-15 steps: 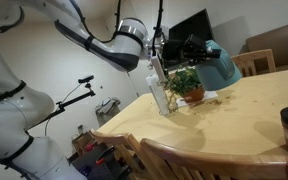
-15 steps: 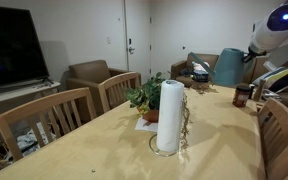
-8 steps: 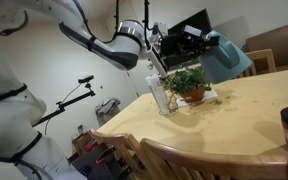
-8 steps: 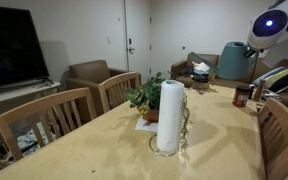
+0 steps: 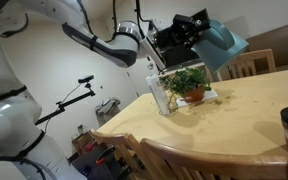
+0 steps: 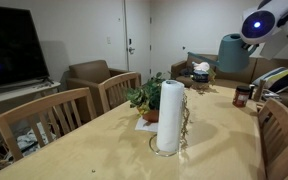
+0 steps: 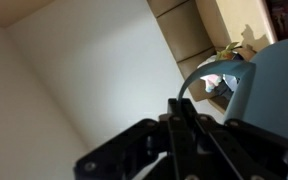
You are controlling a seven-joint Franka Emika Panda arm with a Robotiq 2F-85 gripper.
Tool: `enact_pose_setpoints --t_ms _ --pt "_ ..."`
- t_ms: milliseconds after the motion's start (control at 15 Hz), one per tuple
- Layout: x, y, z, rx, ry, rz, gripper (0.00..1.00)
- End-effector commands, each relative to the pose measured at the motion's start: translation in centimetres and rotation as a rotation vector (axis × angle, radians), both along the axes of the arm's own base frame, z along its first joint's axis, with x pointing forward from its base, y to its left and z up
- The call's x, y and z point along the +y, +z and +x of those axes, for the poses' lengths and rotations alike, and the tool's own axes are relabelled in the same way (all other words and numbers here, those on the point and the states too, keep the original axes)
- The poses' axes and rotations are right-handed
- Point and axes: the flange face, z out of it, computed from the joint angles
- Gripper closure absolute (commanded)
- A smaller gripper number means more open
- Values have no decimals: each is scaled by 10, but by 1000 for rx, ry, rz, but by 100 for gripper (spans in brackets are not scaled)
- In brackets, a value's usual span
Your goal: Use the watering can to water the plant
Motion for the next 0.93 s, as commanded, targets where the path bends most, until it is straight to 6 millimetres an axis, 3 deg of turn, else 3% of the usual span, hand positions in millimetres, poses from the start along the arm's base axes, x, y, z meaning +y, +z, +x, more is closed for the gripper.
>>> enact_pose_setpoints --t_ms 0,867 --pt "15 19 6 29 -4 -134 98" --pt "53 20 19 96 70 -264 98"
